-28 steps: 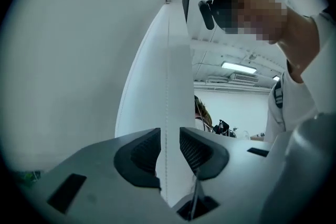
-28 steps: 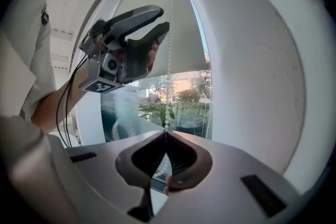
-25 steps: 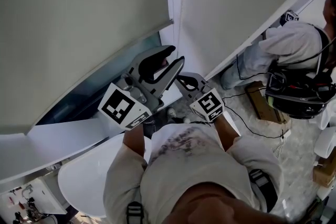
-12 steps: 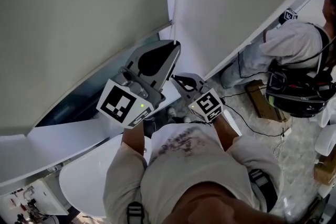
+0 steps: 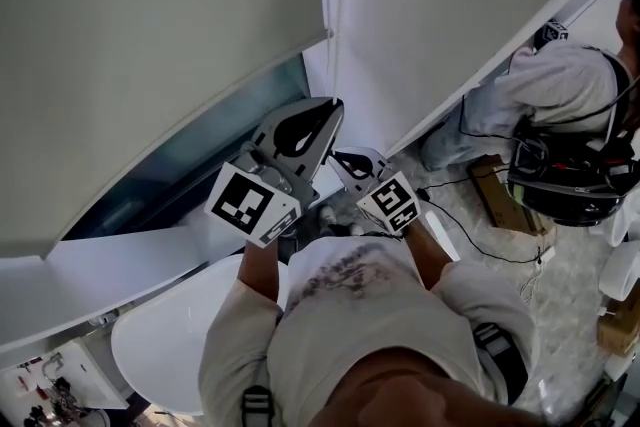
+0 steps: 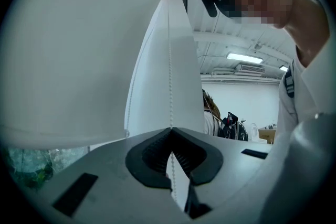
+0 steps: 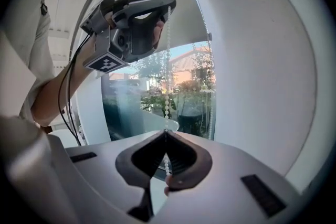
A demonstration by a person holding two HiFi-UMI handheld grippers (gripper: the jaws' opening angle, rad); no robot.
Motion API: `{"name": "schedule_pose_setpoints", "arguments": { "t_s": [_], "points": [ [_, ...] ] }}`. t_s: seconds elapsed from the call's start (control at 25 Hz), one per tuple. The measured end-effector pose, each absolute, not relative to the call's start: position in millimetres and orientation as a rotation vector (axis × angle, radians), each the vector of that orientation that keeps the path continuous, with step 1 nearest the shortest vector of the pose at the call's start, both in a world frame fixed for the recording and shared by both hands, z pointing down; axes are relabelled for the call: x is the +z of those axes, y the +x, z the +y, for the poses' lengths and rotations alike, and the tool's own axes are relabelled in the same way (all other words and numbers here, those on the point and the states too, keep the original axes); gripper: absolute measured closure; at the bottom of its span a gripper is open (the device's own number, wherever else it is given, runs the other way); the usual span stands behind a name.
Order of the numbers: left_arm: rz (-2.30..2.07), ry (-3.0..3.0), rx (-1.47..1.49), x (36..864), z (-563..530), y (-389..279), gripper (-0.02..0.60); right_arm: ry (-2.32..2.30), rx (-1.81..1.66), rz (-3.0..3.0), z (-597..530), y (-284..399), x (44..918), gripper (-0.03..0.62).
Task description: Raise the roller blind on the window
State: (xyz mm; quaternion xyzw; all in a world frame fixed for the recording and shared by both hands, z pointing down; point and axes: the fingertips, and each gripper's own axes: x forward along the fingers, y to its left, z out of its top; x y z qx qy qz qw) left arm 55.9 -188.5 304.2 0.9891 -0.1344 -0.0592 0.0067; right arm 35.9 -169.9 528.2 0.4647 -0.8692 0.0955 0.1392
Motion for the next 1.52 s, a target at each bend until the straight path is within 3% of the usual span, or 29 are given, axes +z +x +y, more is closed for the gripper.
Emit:
{"name": "schedule_pose_setpoints", "arguments": {
  "t_s": [1.52],
  "points": [
    [-0.500, 2.869, -0.011, 432.7, -178.8, 56.6, 0.574, 1.171, 0.549, -2.337, -146.2, 40.2, 652.3, 0.533]
  ]
}}
